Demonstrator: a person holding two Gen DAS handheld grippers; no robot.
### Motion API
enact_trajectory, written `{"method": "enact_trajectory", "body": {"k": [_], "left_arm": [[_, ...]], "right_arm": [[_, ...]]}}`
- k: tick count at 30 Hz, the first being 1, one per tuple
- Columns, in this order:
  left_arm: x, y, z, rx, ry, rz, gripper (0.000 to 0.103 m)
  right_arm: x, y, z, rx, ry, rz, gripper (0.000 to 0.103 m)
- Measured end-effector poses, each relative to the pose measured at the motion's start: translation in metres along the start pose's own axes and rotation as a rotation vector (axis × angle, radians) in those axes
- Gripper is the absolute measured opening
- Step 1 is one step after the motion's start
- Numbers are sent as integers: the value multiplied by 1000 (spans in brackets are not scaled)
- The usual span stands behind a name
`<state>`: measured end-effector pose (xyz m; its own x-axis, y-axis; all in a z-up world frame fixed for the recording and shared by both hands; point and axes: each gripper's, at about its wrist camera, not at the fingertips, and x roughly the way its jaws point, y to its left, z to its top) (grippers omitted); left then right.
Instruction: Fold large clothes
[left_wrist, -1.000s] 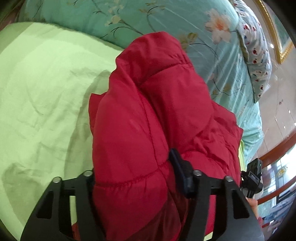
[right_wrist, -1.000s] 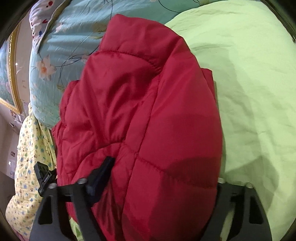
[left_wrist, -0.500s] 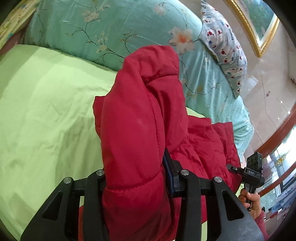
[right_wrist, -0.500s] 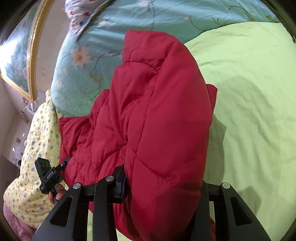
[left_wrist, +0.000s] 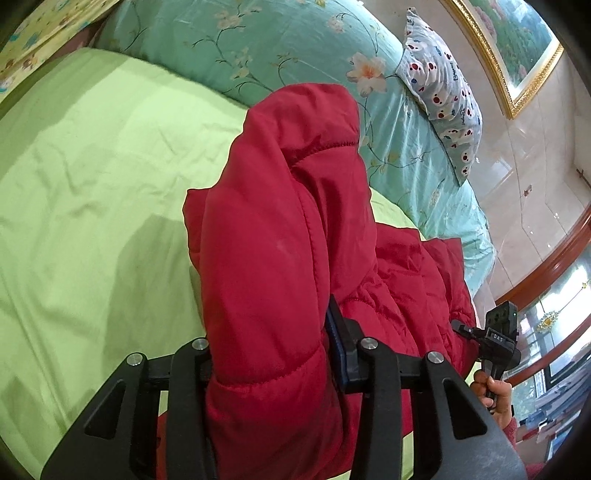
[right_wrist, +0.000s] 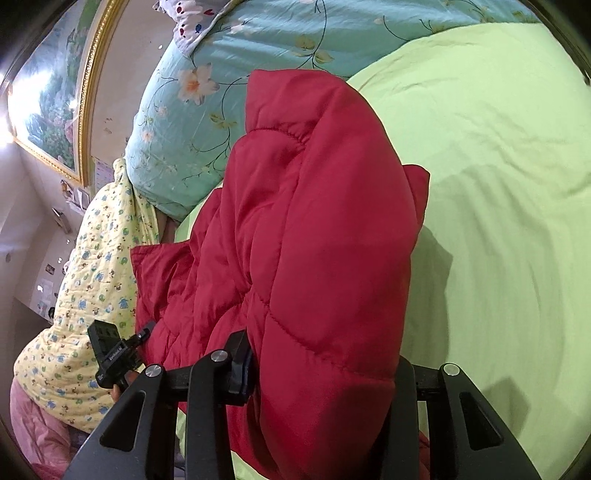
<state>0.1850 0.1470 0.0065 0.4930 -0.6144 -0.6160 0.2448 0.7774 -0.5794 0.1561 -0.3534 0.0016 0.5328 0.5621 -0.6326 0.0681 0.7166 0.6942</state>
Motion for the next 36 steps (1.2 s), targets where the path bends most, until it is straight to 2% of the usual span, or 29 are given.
{"method": "enact_trajectory", "body": {"k": [5,10,17,22,25,27,30,36], "left_arm": [[1,-1,-3,17,8,15,37],[18,-8,1,61,6,122,38],[40,-14,8,100,-26,207,40],[58,-14,11,121,-43,281,52],[54,-9,13,88,-51,279,59],[45,-5,10,70,-64,285,69],[28,1,6,65,-86,317,76],[0,10,-5,49,-119,324,77]], "right_arm": [[-3,-5,-9,25,-1,-5,40],[5,-6,-10,7,-22,-102,46],[10,-30,-11,69,-84,-121,54],[11,-40,-14,85,-121,-157,70],[10,-41,-15,83,-131,-178,79],[8,-42,-16,78,-137,-190,84],[8,-42,-17,80,-138,-195,85],[5,-38,-18,77,-145,-211,86]]}}
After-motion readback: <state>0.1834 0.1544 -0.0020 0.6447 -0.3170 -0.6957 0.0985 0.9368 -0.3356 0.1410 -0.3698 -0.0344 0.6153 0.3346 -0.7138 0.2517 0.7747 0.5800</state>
